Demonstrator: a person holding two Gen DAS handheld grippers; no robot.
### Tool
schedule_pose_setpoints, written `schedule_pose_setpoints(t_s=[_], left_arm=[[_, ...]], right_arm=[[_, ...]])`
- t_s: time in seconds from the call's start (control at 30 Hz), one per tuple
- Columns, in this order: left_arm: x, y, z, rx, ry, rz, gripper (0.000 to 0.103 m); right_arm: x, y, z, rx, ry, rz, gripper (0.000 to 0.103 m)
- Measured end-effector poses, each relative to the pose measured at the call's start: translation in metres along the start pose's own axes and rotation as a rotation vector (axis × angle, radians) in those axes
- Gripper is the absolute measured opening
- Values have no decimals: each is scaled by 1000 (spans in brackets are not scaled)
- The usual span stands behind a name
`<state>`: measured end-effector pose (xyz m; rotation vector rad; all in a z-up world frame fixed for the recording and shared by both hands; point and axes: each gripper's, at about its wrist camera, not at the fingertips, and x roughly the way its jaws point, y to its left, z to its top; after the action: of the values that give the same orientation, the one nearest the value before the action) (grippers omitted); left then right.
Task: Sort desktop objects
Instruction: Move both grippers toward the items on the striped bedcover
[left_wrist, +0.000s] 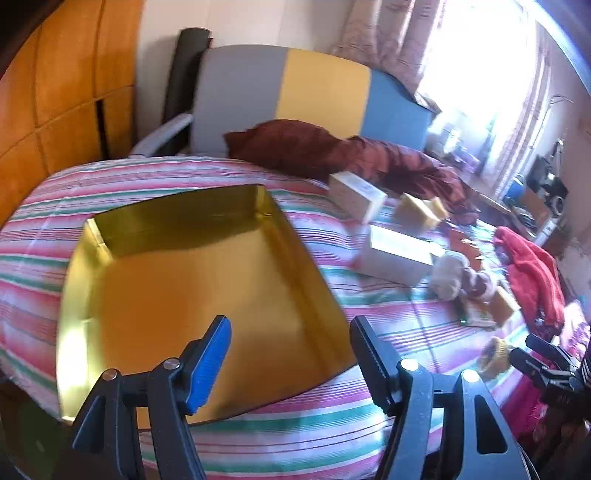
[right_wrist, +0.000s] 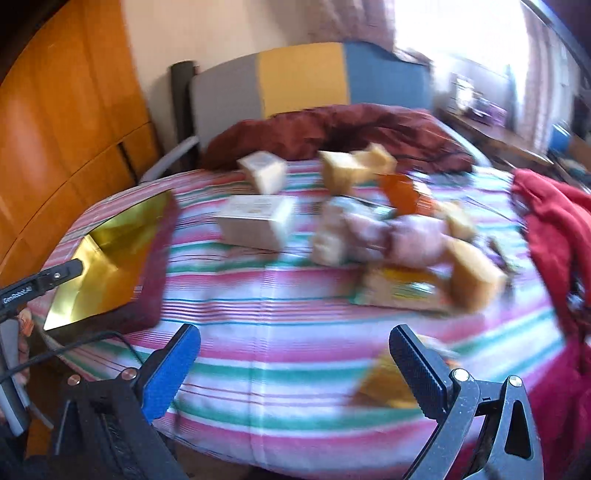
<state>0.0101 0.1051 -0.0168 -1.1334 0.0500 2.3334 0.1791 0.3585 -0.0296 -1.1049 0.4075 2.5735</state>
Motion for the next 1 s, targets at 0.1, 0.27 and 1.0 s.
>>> schedule_pose_setpoints(t_s=[0.1,0.27,1.0], left_arm=[[6,-14,4,43,8,-16,67],[15,-36,13,103,31,-66,67],[100,-151,43,694,155,-115,71]], right_arm=[[-10,-40,-5,57,25,-36,103],[-8,-86,-20,171,103,-61,99],[28,-84,-28,167,129,-65,90]])
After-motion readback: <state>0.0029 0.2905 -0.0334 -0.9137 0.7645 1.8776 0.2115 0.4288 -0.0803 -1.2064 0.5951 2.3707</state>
